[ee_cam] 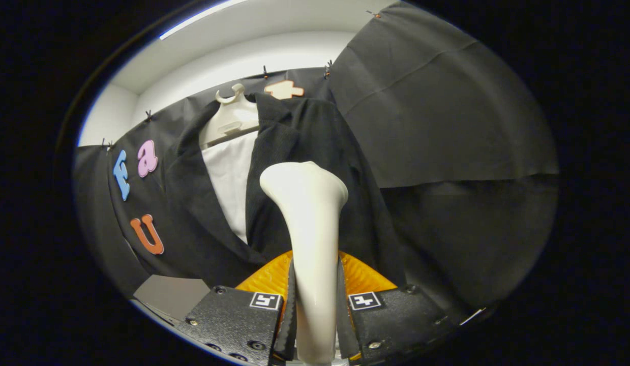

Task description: Iron the clothes twice with a garment steamer, once on the left side and once on the right side.

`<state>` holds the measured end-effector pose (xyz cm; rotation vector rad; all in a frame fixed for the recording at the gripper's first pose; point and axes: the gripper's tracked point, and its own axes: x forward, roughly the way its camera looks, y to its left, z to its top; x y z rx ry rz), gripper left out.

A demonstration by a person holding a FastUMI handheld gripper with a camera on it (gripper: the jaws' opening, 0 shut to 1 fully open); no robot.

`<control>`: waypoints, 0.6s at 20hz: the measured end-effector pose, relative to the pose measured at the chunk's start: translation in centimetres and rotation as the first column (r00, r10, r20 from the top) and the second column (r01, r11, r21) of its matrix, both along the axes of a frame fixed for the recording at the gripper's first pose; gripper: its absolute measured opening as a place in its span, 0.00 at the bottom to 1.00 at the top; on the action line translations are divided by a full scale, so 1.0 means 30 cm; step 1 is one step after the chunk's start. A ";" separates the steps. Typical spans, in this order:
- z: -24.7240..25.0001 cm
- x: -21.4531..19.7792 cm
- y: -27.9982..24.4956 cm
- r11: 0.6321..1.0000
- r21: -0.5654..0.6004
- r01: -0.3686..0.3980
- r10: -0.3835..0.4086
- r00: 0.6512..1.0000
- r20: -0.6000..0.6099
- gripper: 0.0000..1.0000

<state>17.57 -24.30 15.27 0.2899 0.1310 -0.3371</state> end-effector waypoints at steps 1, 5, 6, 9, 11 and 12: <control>-0.021 0.000 -0.001 1.000 0.012 0.005 -0.005 1.000 -0.016 0.36; -0.088 0.018 0.006 0.999 0.033 0.019 -0.017 0.998 -0.062 0.36; -0.116 0.014 0.000 0.999 0.037 0.021 -0.018 0.997 -0.072 0.36; -0.194 -0.005 0.007 0.998 0.052 0.019 -0.013 0.994 -0.107 0.36; -0.244 -0.002 0.019 0.998 0.059 0.017 -0.009 0.992 -0.129 0.35; -0.269 -0.006 0.027 0.998 0.066 0.014 -0.005 0.990 -0.138 0.35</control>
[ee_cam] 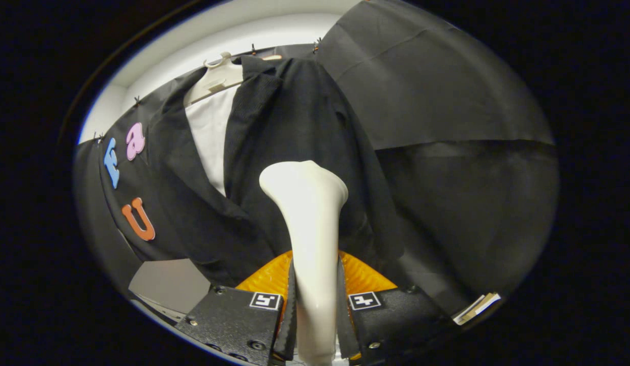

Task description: Iron the clothes twice with a garment steamer, once on the left side and once on the right side.

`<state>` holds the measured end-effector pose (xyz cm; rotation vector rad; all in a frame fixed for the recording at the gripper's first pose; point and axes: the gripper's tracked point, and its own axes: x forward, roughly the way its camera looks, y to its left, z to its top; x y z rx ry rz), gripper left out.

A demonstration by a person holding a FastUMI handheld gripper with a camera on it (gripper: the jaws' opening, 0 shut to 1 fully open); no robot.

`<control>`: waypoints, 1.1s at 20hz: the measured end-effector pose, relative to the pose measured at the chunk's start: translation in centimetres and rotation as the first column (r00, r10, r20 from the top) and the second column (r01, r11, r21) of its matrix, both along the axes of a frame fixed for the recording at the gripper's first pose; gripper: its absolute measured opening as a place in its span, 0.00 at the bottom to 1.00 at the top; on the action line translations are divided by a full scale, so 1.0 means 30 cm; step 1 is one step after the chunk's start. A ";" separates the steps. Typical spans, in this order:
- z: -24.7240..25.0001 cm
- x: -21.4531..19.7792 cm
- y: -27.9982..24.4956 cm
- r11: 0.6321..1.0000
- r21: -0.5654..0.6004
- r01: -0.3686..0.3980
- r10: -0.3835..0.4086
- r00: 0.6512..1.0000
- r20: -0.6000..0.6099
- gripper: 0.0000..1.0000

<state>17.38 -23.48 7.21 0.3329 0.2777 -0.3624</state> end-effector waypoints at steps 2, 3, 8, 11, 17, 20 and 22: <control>-0.043 0.003 0.008 1.000 0.014 -0.003 0.004 1.000 -0.020 0.36; -0.058 0.006 0.007 1.000 0.014 0.000 0.001 1.000 -0.029 0.36; -0.145 -0.019 0.020 1.000 0.030 0.003 -0.001 0.998 -0.062 0.35; -0.195 -0.022 0.051 0.995 0.094 -0.032 0.039 0.997 -0.068 0.35; -0.315 -0.056 0.068 0.996 0.085 -0.035 0.046 0.991 -0.124 0.36; -0.390 -0.075 0.078 0.994 0.103 -0.031 0.048 0.985 -0.166 0.35; -0.426 -0.081 0.086 0.994 0.108 -0.026 0.047 0.980 -0.191 0.35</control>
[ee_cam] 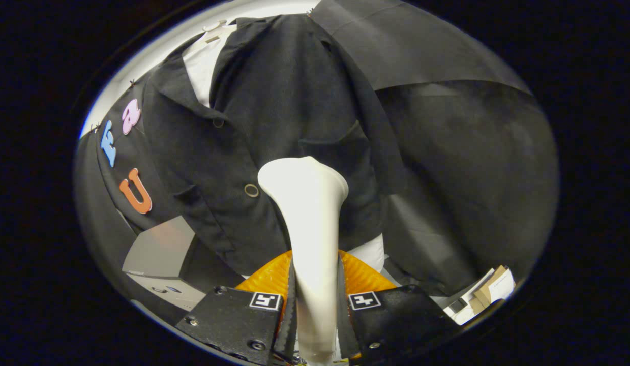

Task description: Iron the clothes twice with a garment steamer, once on the left side and once on the right side.

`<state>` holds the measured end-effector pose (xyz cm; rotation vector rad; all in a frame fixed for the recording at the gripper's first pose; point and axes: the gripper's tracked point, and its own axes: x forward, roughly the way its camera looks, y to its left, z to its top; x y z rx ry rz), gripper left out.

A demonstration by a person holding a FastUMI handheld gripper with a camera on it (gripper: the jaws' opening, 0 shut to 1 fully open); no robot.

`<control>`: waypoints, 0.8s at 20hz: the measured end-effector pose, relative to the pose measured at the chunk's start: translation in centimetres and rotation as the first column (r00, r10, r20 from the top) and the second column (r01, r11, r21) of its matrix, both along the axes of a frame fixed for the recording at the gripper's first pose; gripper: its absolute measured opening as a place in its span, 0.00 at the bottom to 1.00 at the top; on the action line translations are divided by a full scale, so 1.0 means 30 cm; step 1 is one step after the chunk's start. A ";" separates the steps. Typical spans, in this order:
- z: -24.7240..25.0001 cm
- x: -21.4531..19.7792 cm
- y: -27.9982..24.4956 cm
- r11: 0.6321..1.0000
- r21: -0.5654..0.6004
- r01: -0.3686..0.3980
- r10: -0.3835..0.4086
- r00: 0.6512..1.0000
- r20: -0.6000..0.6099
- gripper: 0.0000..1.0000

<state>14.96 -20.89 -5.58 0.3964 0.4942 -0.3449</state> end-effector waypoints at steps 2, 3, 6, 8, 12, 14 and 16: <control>-0.019 0.015 0.007 1.000 0.002 0.010 -0.010 1.000 -0.015 0.36; -0.029 0.021 0.008 1.000 0.005 0.014 -0.014 1.000 -0.022 0.36; -0.069 -0.027 0.011 1.000 0.012 0.025 -0.025 0.999 -0.043 0.36; -0.094 -0.036 0.005 0.999 0.015 0.028 -0.028 0.998 -0.057 0.36; -0.143 -0.045 0.011 0.999 0.025 0.027 -0.025 0.996 -0.084 0.36; -0.163 -0.043 0.011 0.999 0.029 0.027 -0.024 0.995 -0.094 0.36; -0.187 -0.044 0.009 0.999 0.034 0.028 -0.024 0.994 -0.107 0.35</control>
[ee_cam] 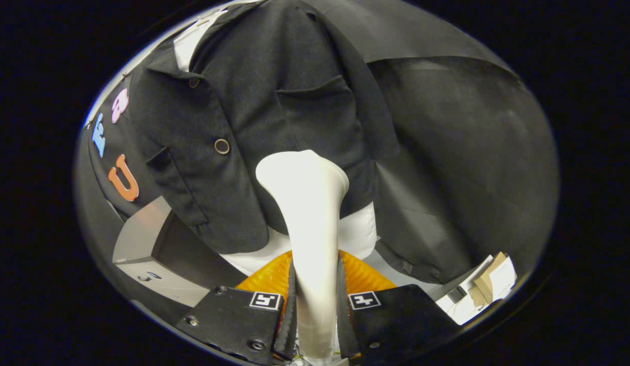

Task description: Iron the clothes twice with a garment steamer, once on the left side and once on the right side.

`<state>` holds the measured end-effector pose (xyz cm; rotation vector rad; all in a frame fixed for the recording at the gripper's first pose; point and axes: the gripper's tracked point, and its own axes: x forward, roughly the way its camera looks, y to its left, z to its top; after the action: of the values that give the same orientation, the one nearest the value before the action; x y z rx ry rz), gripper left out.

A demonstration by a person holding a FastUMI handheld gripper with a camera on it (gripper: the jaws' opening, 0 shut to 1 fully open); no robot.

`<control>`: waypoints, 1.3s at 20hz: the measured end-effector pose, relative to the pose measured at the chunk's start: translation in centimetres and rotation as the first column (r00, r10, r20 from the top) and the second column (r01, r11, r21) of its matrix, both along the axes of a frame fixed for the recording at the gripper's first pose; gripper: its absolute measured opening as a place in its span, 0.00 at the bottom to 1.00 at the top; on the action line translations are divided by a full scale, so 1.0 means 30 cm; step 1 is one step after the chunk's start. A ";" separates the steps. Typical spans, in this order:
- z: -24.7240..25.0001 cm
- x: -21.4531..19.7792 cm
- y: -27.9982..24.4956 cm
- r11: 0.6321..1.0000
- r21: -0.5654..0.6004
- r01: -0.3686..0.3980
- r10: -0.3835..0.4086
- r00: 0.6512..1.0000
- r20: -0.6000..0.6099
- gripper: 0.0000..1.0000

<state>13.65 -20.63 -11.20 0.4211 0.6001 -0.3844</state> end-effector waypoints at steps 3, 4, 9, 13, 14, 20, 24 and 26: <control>-0.048 -0.008 0.017 1.000 0.007 -0.011 0.012 1.000 -0.027 0.35; -0.066 -0.009 0.022 1.000 0.011 -0.014 0.015 0.999 -0.038 0.35; -0.153 -0.014 0.039 0.999 0.025 -0.036 0.038 0.996 -0.087 0.36; -0.233 -0.013 0.062 0.996 0.038 -0.077 0.081 0.987 -0.135 0.36; -0.258 -0.013 0.067 0.995 0.042 -0.087 0.092 0.985 -0.147 0.36; -0.324 -0.049 0.070 0.988 0.074 -0.139 0.151 0.970 -0.193 0.36; -0.251 -0.106 0.099 0.986 0.061 -0.158 0.166 0.972 -0.165 0.36; -0.170 -0.146 0.135 0.987 0.042 -0.152 0.156 0.981 -0.117 0.35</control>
<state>9.28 -16.58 -16.30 0.3823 0.7526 -0.2532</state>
